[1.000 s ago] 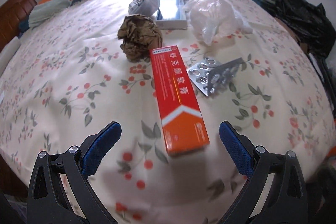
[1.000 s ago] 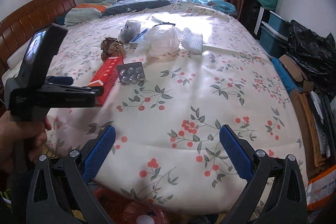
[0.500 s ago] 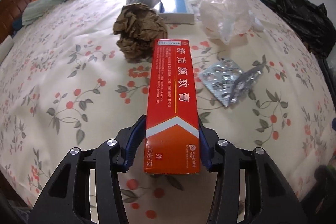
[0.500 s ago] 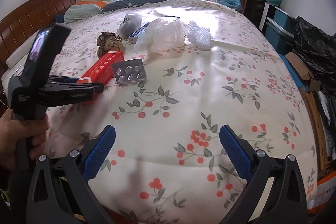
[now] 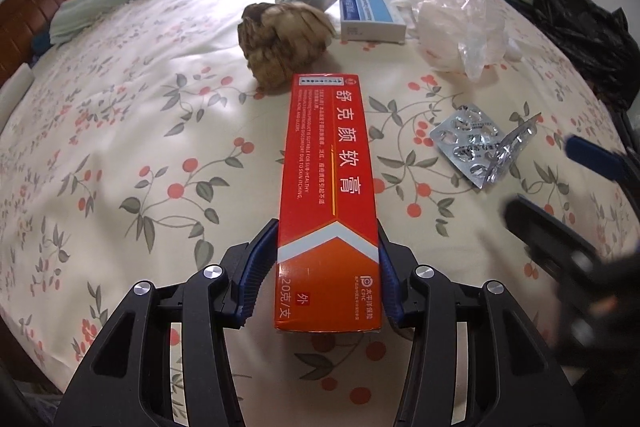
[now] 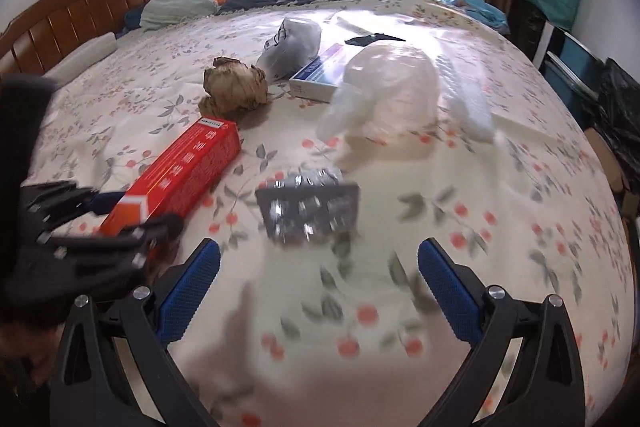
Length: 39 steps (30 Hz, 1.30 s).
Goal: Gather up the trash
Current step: 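Grasp the red ointment box with the left tool while the right tool grasps the silver blister pack, then lower box and blister pack over the red bin and open both tools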
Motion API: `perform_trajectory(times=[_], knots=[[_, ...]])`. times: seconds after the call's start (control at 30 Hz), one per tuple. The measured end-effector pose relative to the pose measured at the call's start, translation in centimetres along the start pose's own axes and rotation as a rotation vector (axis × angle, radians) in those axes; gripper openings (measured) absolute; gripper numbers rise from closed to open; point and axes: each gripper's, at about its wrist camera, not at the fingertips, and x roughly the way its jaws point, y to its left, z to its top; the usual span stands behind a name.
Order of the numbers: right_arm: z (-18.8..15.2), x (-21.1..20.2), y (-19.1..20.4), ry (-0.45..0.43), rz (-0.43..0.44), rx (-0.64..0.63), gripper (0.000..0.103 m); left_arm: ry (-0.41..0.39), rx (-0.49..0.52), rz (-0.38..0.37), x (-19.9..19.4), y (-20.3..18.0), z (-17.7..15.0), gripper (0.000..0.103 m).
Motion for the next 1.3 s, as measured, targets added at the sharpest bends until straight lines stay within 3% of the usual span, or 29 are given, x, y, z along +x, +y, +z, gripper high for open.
perform_trajectory(times=[0.4, 0.5, 0.63, 1.0, 1.3], knots=[[1.0, 3.2, -0.5, 0.046, 0.002, -0.005, 0.094, -0.01, -0.022, -0.016, 0.7, 0.4, 0.4, 0.049], [0.9, 3.7, -0.2, 0.061, 0.007, -0.015, 0.082, -0.012, -0.02, -0.018, 0.8, 0.4, 0.5, 0.05], [1.0, 3.6, -0.1, 0.055, 0.002, -0.027, 0.056, -0.017, -0.003, -0.023, 0.9, 0.3, 0.6, 0.048], [-0.8, -1.4, -0.8, 0.008, 0.037, -0.019, 0.056, -0.026, 0.008, -0.054, -0.8, -0.7, -0.6, 0.047], [-4.5, -9.5, -0.6, -0.032, 0.078, -0.007, 0.056, -0.064, 0.047, -0.092, -7.0, -2.8, -4.1, 0.047]])
